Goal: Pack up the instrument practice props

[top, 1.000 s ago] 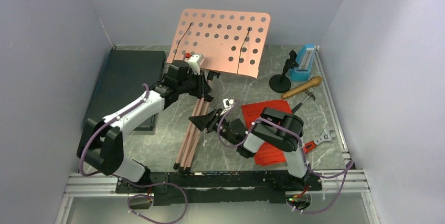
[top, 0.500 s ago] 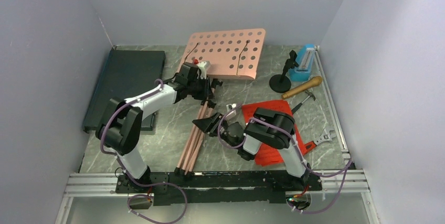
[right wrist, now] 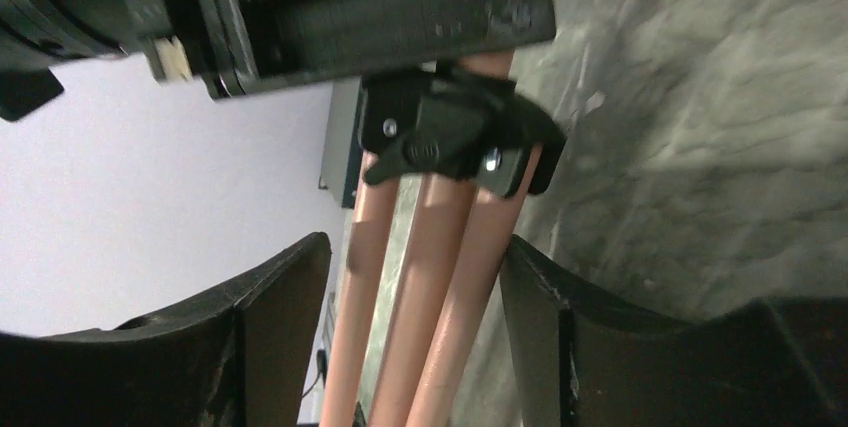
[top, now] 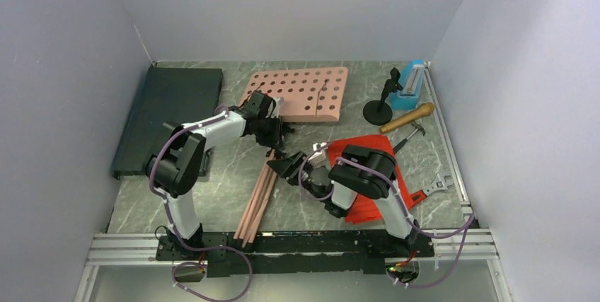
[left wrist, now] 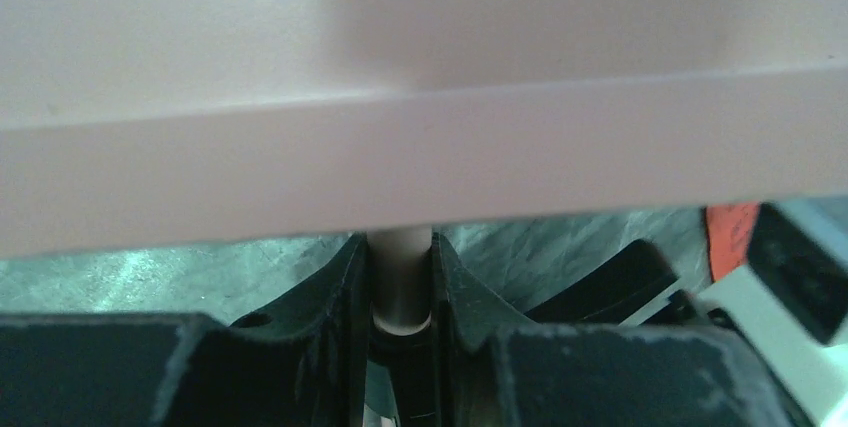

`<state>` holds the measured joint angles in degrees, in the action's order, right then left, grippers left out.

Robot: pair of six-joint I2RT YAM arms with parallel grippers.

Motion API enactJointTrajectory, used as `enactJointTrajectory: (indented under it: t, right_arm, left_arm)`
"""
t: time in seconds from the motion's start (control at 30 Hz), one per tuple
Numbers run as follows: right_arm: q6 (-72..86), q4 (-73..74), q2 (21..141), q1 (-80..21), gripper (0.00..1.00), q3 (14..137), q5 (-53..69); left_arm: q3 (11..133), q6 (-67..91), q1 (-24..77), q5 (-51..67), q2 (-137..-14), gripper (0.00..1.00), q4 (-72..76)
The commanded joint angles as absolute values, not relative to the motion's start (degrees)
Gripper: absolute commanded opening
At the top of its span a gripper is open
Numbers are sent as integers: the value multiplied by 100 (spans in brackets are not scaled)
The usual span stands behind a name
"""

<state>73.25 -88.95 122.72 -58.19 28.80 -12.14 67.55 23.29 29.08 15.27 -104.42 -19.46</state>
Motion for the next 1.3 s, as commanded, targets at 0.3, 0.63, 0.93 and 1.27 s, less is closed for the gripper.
enactJointTrajectory:
  t: [0.3,0.63,0.93,1.27]
  right_arm:
    - [5876,-9795,11401,-5621,100,1780,-2204]
    - [4580,-8854,9424,-5753,100,839,-2185]
    - [2425,-3477,5670,-5745,100,1479,-2631]
    - [883,-1635,3573,-5308,100,1780,-3798]
  left_arm:
    - [7004,2330,3066,1961,-10339,7,-2033]
    - [6921,2428,3085,1791,-9763,45,-2090]
    - [7075,2458,3072,966,-8782,64,-2666]
    - [7255,2567,2160,163,-7669,71,-3252]
